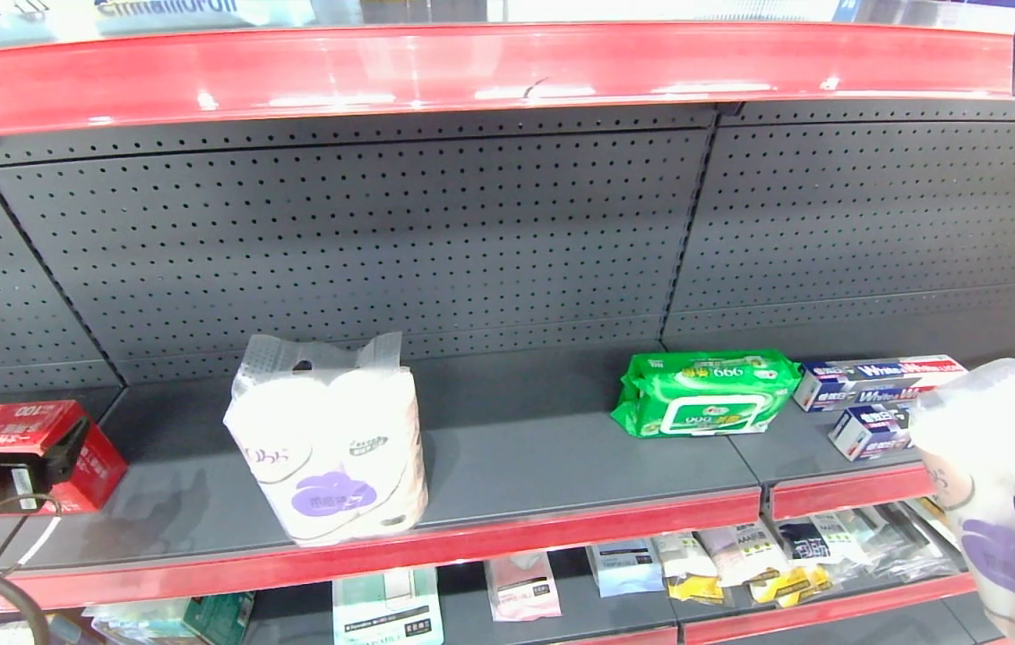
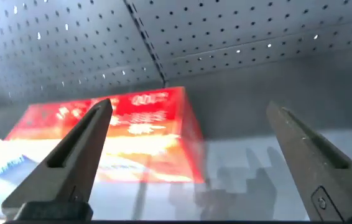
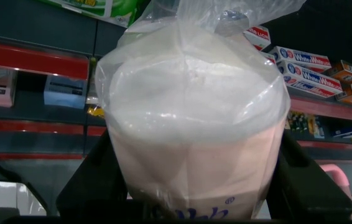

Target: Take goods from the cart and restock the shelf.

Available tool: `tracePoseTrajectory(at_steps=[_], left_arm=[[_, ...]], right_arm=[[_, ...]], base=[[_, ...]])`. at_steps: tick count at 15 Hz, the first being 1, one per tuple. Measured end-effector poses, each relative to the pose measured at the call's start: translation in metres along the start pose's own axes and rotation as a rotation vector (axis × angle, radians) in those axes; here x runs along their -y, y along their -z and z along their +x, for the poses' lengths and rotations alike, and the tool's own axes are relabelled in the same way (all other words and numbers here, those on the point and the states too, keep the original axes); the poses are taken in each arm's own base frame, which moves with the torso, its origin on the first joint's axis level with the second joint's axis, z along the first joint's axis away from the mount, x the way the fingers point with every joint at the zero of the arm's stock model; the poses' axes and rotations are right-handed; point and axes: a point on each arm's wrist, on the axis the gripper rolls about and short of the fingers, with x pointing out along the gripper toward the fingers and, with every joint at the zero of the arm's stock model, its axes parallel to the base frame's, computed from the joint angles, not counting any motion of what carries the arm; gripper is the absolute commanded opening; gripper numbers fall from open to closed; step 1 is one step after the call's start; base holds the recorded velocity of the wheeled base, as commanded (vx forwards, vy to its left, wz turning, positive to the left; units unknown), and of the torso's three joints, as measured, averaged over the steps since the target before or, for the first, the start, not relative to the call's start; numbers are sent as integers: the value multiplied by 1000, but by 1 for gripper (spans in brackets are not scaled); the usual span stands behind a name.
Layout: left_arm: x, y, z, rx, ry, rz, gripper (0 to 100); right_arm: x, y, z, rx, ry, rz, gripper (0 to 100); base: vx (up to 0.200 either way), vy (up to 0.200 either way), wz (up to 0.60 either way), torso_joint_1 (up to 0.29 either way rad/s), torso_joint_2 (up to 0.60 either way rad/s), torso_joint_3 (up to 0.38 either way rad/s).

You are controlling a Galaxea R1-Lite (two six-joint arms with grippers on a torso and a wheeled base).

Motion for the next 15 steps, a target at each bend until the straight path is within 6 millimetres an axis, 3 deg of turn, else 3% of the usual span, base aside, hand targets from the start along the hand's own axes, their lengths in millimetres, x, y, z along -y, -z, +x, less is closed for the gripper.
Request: tracePoseTrajectory(at_steps=[3,7,11,15], left_arm=[[14,-4,-7,-2,-10,-109,100],[29,-10,-23,-26,111,-189,100],[33,-19,-54,-18,323,-189,100],[33,-23,-101,-21,467,-183,100]], right_arm=[[0,0,0,2,1,6,0],[-1,2,0,-5,-3,13,0],[-1,2,-1,-1,-4,27,0],[0,0,-3,33,-30,30,0]], base=[[0,0,0,0,0,0],[0,0,0,0,0,0],[0,0,0,0,0,0],[0,0,0,0,0,0]])
